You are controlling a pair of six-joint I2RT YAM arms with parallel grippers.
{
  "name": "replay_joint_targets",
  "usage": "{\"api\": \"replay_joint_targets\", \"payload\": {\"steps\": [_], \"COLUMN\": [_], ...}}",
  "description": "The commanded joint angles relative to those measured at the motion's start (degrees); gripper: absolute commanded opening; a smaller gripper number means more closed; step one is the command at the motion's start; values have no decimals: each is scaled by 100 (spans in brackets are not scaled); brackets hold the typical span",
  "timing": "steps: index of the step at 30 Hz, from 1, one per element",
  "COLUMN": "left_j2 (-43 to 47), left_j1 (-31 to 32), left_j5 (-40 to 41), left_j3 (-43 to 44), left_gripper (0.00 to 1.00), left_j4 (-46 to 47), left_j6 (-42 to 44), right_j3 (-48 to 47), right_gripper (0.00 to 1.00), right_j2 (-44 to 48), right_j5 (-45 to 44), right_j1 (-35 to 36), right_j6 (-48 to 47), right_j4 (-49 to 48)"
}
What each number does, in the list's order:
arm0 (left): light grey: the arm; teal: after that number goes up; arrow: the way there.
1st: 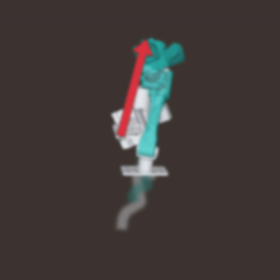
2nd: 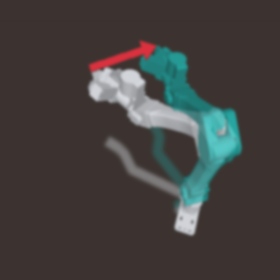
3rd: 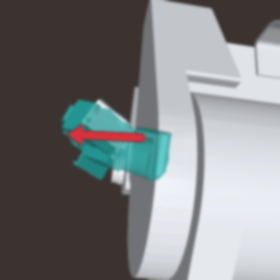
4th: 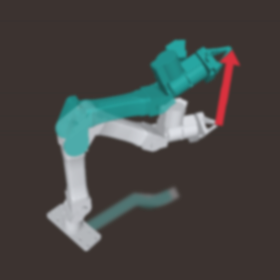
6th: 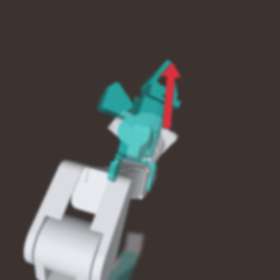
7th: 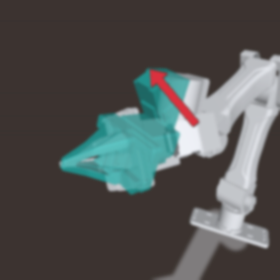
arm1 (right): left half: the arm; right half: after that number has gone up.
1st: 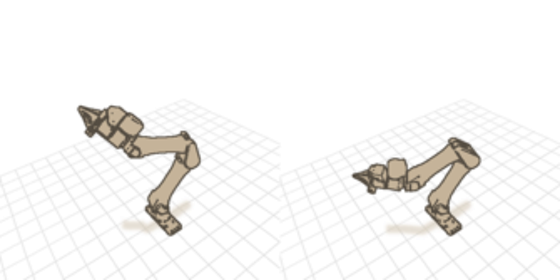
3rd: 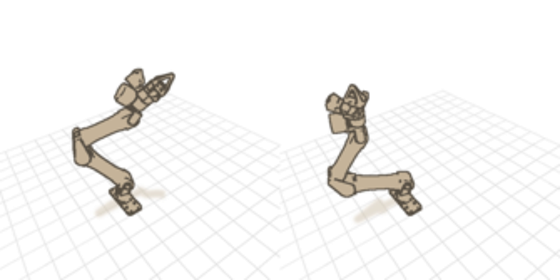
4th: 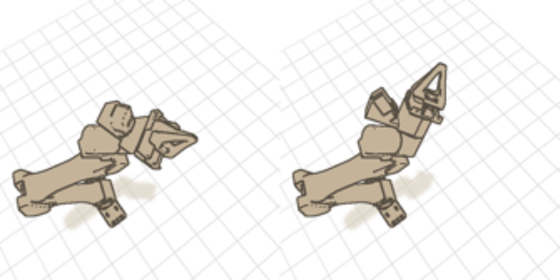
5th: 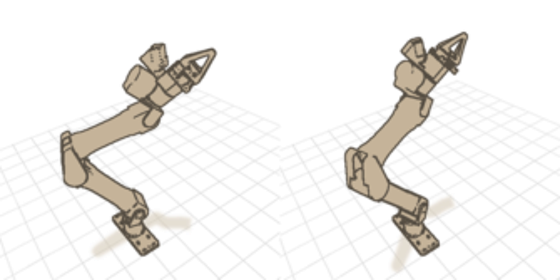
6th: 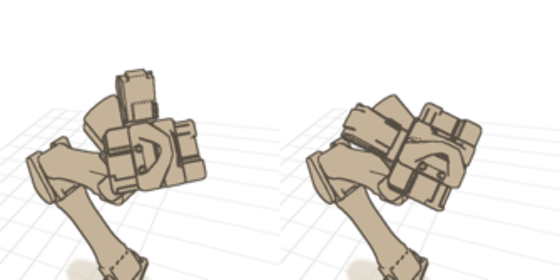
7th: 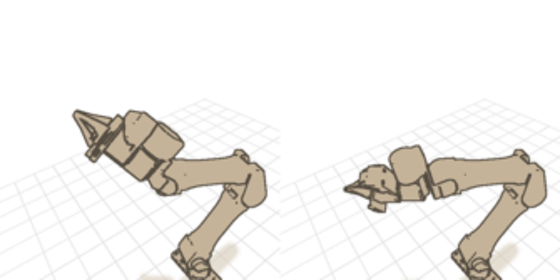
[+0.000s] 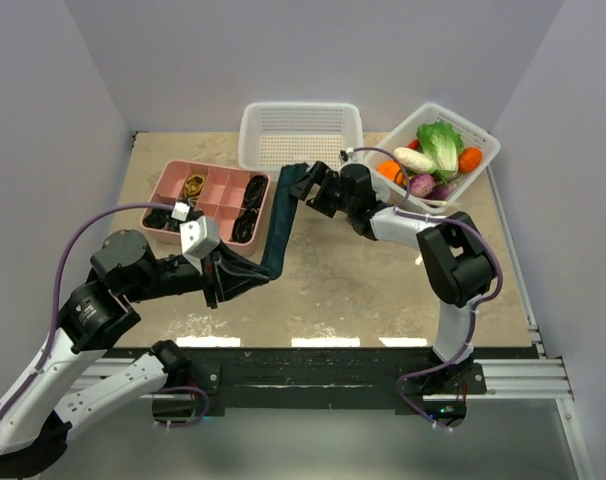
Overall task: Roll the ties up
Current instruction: Flatten out the tie at the center of the board.
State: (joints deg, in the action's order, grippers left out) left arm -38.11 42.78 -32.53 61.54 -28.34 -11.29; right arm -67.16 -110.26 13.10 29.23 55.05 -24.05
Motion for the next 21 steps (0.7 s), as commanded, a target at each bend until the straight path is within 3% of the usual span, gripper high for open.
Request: {"api": "replay_joint_targets", "payload": {"steps": [1,8,12,21], "left_j2": [-65,-30,-30,40], "left_j1": [19,19,19,19], "left_j5": [378,459,239,-455], "left_j3": [394,394,412,368], "left_gripper": [12,12,12,13], "left_j4": [-216,-163,-93,21], "left_j6": [100,83,30,-110], "right_j3": [-96,536,739,-604], "right_gripper": [94,95,97,96], "right_j2": [426,1444,1762,287], "right_j5": [219,96,0,-36], "right_j1": [30,30,21,12], "right_j6": [-195,-890,-917,-715], "right_j4": [302,1095,1079,998]}}
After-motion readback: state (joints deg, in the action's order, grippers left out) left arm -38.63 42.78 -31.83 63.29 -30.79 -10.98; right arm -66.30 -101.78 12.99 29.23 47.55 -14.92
